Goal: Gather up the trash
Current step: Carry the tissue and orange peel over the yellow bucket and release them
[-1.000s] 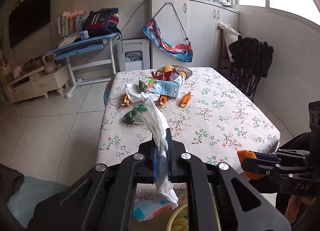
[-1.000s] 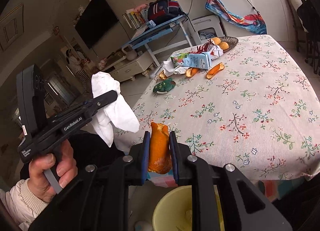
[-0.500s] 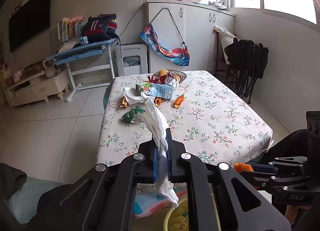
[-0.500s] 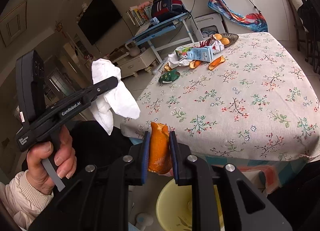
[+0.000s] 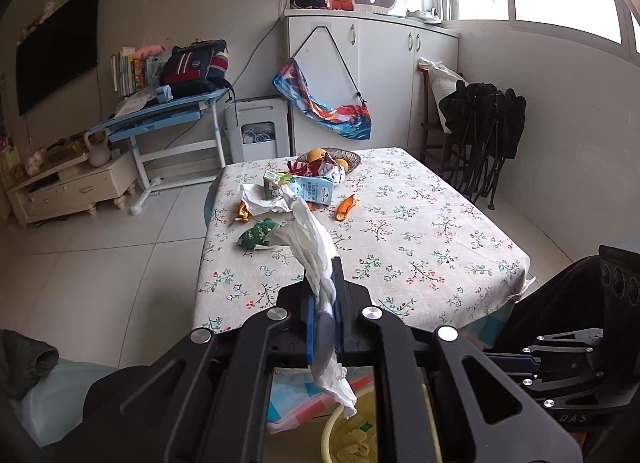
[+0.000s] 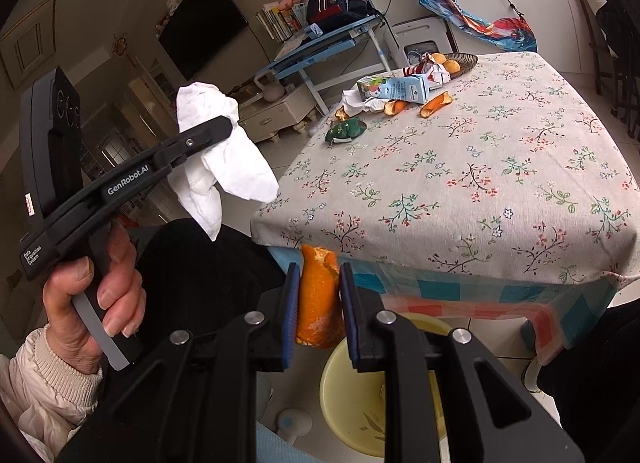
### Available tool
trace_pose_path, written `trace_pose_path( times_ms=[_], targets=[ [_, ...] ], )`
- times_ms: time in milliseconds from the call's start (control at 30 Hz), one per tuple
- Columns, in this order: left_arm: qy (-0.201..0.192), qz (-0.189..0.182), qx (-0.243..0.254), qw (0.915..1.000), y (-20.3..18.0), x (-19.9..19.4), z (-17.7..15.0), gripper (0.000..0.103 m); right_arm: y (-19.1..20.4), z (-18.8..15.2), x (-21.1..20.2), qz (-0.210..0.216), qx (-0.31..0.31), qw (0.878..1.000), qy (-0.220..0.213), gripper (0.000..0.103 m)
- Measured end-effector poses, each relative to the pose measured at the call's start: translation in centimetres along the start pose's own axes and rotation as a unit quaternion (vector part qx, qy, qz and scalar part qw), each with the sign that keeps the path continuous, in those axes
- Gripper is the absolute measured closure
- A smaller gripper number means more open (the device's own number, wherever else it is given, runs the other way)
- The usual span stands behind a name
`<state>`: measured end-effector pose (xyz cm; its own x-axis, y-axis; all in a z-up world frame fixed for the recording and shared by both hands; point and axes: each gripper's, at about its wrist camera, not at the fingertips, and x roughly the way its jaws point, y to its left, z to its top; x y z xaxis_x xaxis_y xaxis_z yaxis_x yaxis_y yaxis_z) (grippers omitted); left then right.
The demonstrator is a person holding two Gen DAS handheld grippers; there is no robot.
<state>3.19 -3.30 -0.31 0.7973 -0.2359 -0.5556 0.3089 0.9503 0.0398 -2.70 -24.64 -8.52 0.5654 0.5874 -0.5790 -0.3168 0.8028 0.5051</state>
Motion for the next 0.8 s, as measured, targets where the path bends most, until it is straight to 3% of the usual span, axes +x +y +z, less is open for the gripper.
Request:
trace_pose_path(
  times_ms=[100, 200, 433, 567, 800],
  targets=[
    [-0.002, -0.001, 0.003, 1.0000, -0.4, -0.6, -0.1, 0.095, 0.1, -0.6, -0.1, 0.001, 0.001, 1.000, 0.006, 0.078],
    [-0.003, -0.001, 0.005, 1.0000, -0.7, -1.2, -0.4, 0.095, 0.2, -0.9, -0.6, -0.002, 0.002, 1.000, 0.000, 0.066],
    [0.008, -0.014, 0.013, 0.9998, -1.8, -1.8, -1.6, 0.095, -0.3, -1.0, -1.9, -0.018, 0.008, 0.999, -0.034, 0.057],
    [0.033, -0.030, 0.020, 0.9988, -3.0, -0.8, -2.9, 0.095, -1.1, -0.8, -2.7, -0.038, 0.021, 0.997, -0.066, 0.045],
    [0.108, -0.082, 0.045, 0.9898, -5.3, 1.4, -5.7, 0.095, -1.7, -0.9, -4.2, -0.068, 0.033, 0.991, -0.111, 0.039]
  ],
)
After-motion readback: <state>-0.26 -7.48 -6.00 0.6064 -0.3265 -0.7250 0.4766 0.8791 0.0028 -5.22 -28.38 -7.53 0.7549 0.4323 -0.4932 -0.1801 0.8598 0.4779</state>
